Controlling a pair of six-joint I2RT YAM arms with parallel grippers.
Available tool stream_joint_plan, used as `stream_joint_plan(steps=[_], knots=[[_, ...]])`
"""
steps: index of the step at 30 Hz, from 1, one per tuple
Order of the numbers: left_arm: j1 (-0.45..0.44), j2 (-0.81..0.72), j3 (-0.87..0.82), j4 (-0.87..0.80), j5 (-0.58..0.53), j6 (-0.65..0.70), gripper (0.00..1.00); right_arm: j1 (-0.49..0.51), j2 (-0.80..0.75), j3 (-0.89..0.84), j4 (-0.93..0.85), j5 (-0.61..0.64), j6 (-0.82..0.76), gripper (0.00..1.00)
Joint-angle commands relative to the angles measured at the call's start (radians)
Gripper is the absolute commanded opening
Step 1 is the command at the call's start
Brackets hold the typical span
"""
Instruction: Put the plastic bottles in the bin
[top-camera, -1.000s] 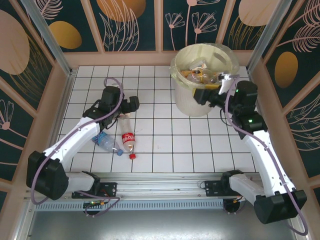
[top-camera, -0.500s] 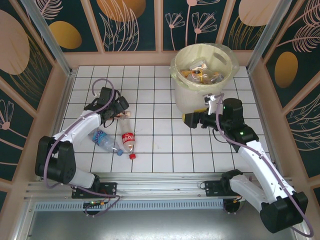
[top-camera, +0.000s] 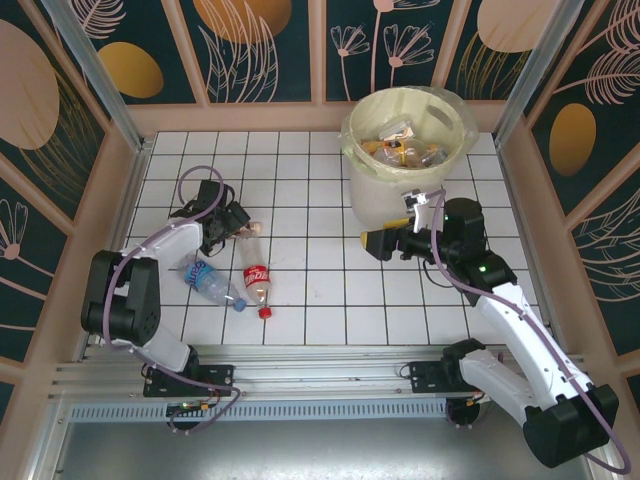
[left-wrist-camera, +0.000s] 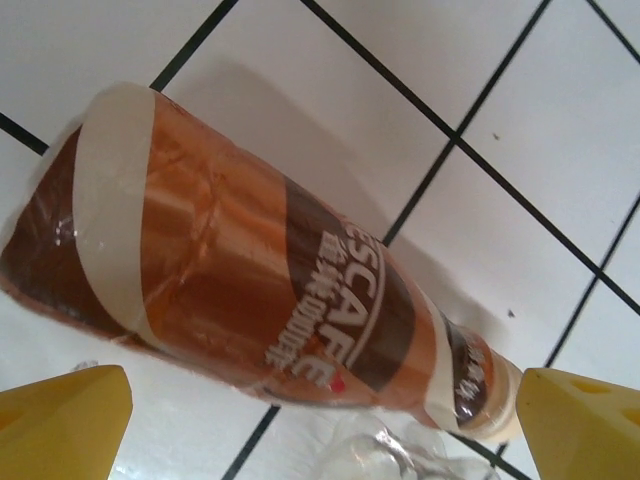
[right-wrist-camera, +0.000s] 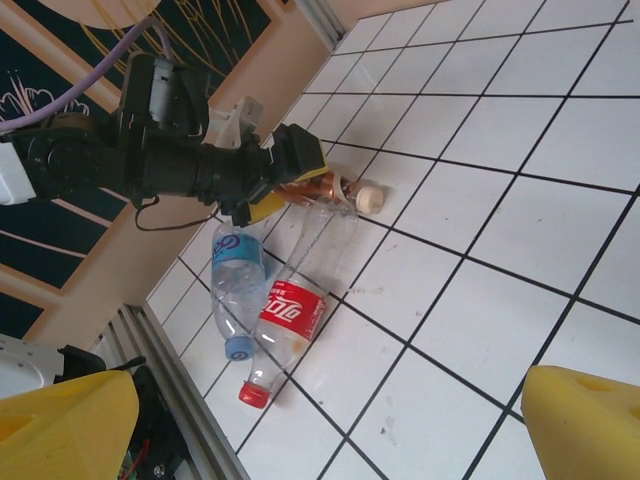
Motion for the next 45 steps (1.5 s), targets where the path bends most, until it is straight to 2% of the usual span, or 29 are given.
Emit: stream_joint_plan(steps=[1, 9, 20, 29, 45], knots=[[0.024, 0.05, 0.012, 0.037, 0.008, 0.005, 0.99, 0.008, -0.024, -0.015, 0.018, 0.013, 0.001, 0.99], [0.034, 0.147, 0.087, 0.089, -0.007, 0.036, 0.95, 0.011, -0.027, -0.019, 0.015, 0.029, 0.006, 0.99], [0.037, 0.247, 0.157, 0.177, 0.022, 0.003, 0.79, 0.015, -0.028, -0.028, 0.012, 0.058, 0.012, 0.99], [0.037, 0.329, 0.22, 0.245, 0.054, 0.0, 0.72, 0.017, -0.032, -0.032, 0.01, 0.076, 0.016, 0.99], [0.037, 0.375, 0.263, 0.352, 0.112, -0.004, 0.57, 0.022, -0.044, -0.034, 0.01, 0.094, 0.018, 0.99]])
